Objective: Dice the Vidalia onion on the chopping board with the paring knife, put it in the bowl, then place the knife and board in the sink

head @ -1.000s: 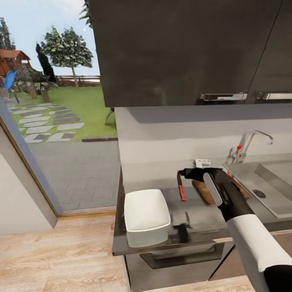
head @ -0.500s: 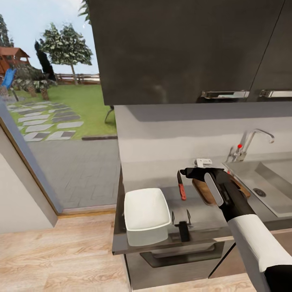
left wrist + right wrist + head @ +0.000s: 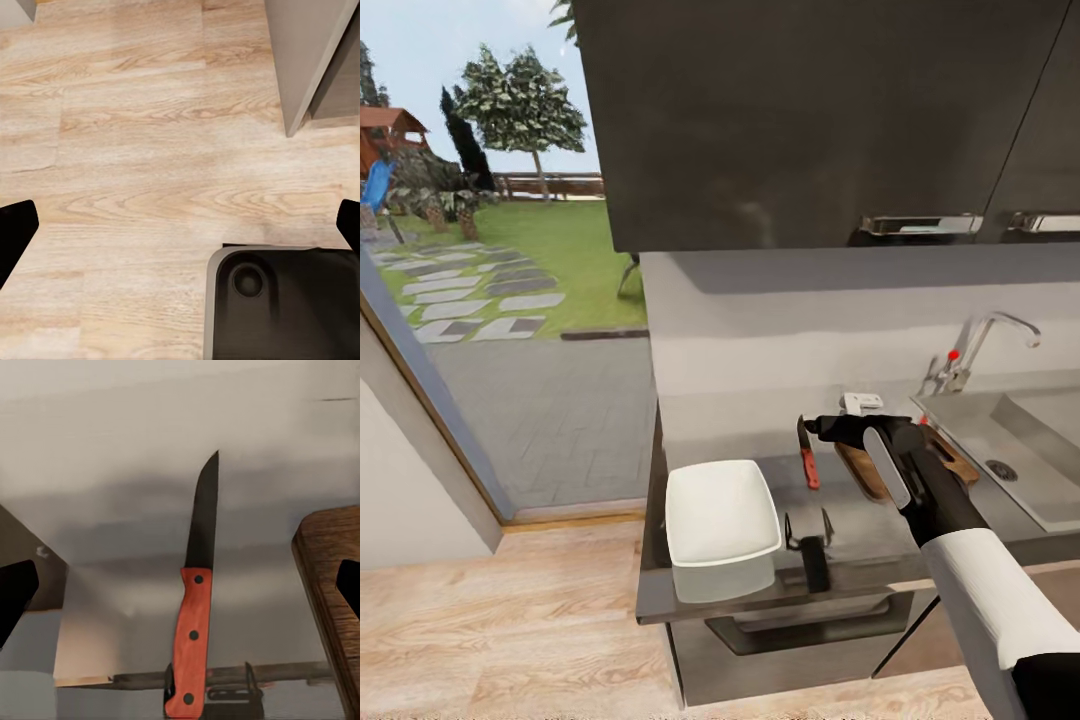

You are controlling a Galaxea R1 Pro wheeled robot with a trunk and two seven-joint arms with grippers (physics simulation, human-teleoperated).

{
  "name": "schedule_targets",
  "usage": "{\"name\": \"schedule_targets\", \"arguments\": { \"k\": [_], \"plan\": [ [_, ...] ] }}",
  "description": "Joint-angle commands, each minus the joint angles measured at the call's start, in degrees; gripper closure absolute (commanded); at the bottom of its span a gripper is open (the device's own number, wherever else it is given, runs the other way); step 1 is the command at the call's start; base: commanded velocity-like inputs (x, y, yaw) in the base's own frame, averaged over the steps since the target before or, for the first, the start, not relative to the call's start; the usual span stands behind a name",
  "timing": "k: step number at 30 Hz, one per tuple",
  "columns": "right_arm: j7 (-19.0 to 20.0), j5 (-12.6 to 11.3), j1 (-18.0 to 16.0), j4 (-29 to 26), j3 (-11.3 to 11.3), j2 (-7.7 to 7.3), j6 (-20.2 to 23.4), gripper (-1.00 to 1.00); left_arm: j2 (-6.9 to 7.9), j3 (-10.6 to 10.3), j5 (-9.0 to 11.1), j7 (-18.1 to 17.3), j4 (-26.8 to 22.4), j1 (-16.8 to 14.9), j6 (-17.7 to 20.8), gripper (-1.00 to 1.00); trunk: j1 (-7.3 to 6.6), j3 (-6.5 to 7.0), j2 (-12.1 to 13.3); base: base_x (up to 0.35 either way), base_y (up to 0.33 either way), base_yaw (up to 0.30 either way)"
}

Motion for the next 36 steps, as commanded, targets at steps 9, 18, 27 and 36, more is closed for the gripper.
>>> {"name": "schedule_targets", "arguments": {
  "k": [9, 18, 27, 36],
  "plan": [
    [-0.2, -0.31, -0.05, 0.34, 0.14, -0.05, 0.22, -1.0, 0.09, -0.48, 0.55, 0.23, -0.11, 0.0, -0.1, -1.0, 0.03, -0.93, -0.13, 0.0, 0.0, 0.0],
    [-0.2, -0.27, -0.05, 0.43, 0.12, -0.05, 0.16, -1.0, 0.09, -0.48, 0.58, 0.23, -0.11, 0.0, -0.09, -1.0, 0.03, -1.75, -0.13, 0.0, 0.0, 0.0],
    [-0.55, 0.06, -0.05, 0.44, 0.05, -0.5, -1.45, -1.0, -0.08, -0.48, 0.52, 0.23, 0.39, 0.0, -0.02, -1.0, 0.03, -2.56, -0.13, 0.0, 0.0, 0.0],
    [-0.54, 0.15, -0.05, 0.43, 0.15, -2.11, -2.28, -1.0, -0.85, -0.48, 0.51, 0.23, 0.25, 0.0, -0.01, -1.0, 0.03, -2.71, -0.13, 0.0, 0.0, 0.0]
  ]
}}
